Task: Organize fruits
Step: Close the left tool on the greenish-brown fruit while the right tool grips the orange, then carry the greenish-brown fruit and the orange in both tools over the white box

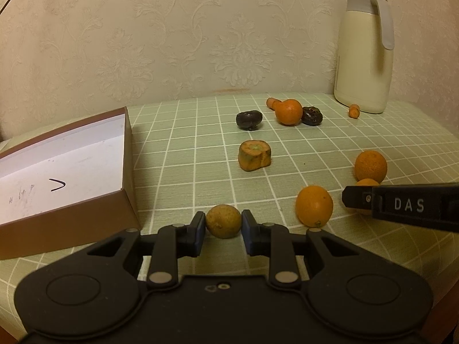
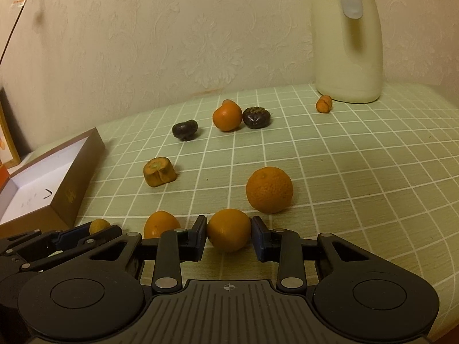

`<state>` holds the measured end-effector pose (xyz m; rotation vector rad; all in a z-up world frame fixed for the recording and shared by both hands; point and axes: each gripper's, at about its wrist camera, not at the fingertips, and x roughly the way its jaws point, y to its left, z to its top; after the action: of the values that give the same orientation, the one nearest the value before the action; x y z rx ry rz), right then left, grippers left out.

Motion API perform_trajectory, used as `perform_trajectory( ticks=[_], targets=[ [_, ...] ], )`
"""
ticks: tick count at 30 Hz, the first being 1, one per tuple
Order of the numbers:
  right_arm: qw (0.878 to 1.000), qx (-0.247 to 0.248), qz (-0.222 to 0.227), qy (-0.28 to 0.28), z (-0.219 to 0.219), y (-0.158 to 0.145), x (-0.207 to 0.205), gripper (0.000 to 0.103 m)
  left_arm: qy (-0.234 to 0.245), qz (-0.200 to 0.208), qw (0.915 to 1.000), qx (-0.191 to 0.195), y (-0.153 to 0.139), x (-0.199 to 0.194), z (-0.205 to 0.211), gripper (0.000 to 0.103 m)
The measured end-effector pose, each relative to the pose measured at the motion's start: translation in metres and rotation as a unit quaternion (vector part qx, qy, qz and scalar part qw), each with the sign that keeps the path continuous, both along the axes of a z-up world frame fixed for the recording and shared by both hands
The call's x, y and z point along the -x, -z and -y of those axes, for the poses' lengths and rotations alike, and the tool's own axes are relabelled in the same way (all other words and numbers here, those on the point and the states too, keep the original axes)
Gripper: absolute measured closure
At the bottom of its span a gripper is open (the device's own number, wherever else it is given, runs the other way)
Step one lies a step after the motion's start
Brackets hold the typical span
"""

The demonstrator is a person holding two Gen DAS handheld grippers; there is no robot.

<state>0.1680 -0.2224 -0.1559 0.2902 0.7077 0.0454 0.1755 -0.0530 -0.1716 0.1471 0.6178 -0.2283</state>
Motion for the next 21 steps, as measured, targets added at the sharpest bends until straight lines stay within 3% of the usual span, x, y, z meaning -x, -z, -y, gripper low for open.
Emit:
perform_trajectory(
  ticks=[21],
  targets=[
    [1.000, 0.001, 0.019, -0.004, 0.005, -0.029, 0.029, 0.069, -0.012, 0.004, 0.9998, 0.013, -0.029, 0.017, -0.013, 0.086]
  ],
)
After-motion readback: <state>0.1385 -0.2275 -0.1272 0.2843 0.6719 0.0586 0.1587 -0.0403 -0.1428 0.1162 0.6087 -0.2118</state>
